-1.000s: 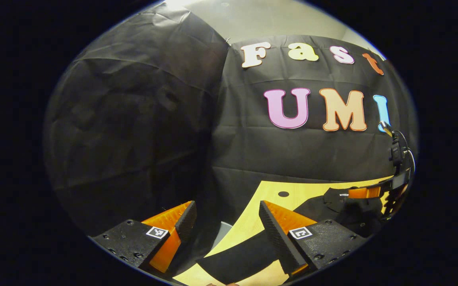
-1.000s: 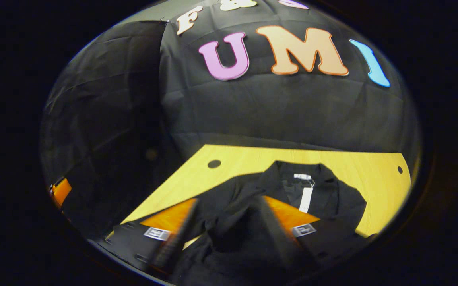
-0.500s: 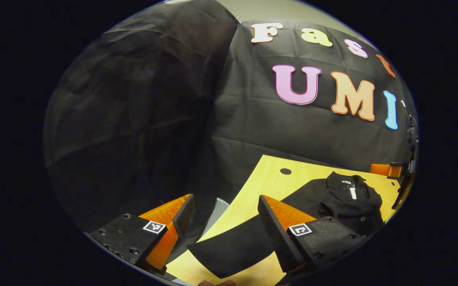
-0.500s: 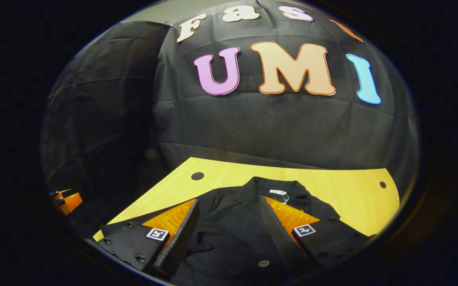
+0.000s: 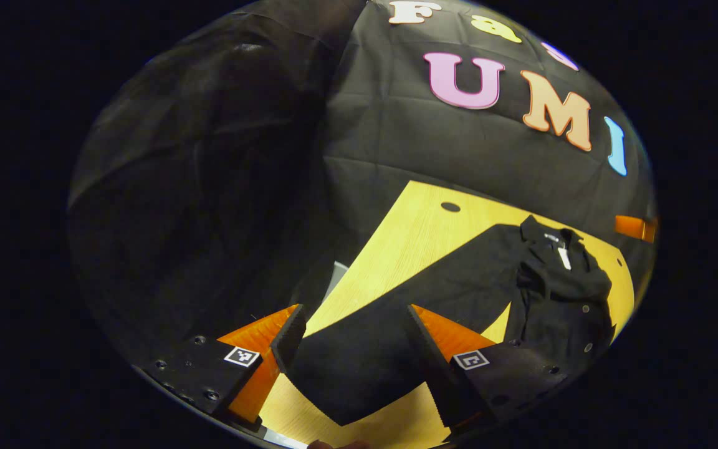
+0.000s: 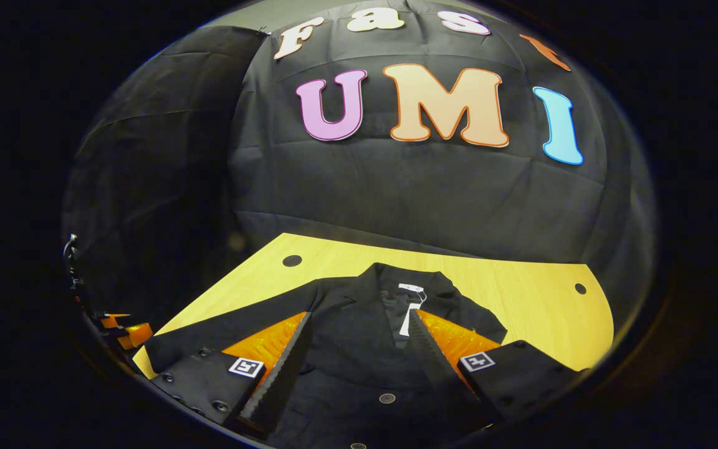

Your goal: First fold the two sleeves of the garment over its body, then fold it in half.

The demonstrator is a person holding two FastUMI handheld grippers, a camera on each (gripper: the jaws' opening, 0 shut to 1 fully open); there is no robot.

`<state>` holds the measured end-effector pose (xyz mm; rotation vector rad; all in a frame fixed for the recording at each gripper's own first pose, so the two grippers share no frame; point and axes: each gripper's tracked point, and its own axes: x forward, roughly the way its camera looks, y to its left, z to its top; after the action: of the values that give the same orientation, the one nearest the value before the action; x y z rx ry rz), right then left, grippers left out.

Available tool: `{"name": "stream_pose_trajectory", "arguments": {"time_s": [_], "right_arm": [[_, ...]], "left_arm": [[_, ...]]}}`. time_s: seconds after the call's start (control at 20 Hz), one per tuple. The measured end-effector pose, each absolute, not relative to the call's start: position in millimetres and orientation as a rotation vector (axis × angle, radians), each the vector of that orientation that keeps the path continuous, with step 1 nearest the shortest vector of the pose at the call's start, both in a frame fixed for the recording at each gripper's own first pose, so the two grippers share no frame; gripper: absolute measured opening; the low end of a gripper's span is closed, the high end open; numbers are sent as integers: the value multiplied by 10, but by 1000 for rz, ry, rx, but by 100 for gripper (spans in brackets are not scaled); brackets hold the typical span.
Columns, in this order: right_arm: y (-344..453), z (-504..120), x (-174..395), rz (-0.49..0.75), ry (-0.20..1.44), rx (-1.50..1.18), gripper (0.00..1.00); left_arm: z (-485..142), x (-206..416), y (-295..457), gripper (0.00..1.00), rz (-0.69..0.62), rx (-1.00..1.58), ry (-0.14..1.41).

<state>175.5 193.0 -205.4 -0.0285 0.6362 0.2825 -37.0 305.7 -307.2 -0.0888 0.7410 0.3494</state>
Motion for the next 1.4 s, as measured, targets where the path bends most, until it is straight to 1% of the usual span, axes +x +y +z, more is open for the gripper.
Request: {"name": "stream_pose_trajectory", "arguments": {"time_s": [0.1, 0.15, 0.25, 0.3, 0.35, 0.45, 0.5, 0.55, 0.6, 0.7, 0.75, 0.8, 0.95, 1.05, 1.2, 1.25, 1.4], "right_arm": [[1871, -2074, 1730, 269, 645, -32, 95], [1853, -2081, 1719, 264, 648, -34, 98], [1828, -2078, 1690, 259, 648, -39, 98], [1822, -2087, 1671, 257, 651, -44, 95], [1813, -2093, 1660, 256, 653, -49, 98], [1800, -2085, 1631, 256, 655, -56, 98], [1800, -2086, 1609, 256, 656, -59, 95], [1790, -2075, 1598, 256, 656, -63, 95], [1781, -2068, 1586, 255, 653, -67, 98], [1757, -2047, 1552, 255, 649, -71, 98], [1736, -2036, 1542, 255, 647, -72, 95], [1705, -2049, 1507, 255, 651, -73, 98], [1559, -2053, 1393, 246, 664, -72, 98], [1432, -2049, 1362, 237, 659, -69, 98], [1220, -2062, 1287, 225, 668, -50, 96], [1145, -2044, 1277, 219, 665, -42, 98], [903, -2004, 1245, 202, 652, -17, 98]], "left_arm": [[-3226, -457, 3060, 97, 351, -88, 784], [-3301, -494, 3050, 97, 347, -86, 804], [-3422, -566, 3029, 96, 340, -85, 840], [-3485, -591, 3004, 96, 334, -84, 858], [-3536, -606, 2986, 97, 330, -86, 874], [-3652, -668, 2943, 96, 328, -108, 903], [-3677, -738, 2944, 96, 345, -118, 919], [-3644, -700, 2951, 97, 337, -102, 900], [-3673, -713, 2958, 97, 331, -91, 898], [-3646, -691, 2959, 95, 324, -90, 886], [-3658, -677, 2957, 78, 322, -95, 879], [-3674, -659, 2947, 60, 328, -102, 870], [-3669, -651, 2890, 8, 334, -132, 844], [-3664, -632, 2866, 0, 341, -122, 836], [-3621, -629, 2839, 0, 359, -168, 839], [-3560, -599, 2827, 0, 370, -187, 833], [-3329, -417, 2837, 0, 391, -174, 770]]}}
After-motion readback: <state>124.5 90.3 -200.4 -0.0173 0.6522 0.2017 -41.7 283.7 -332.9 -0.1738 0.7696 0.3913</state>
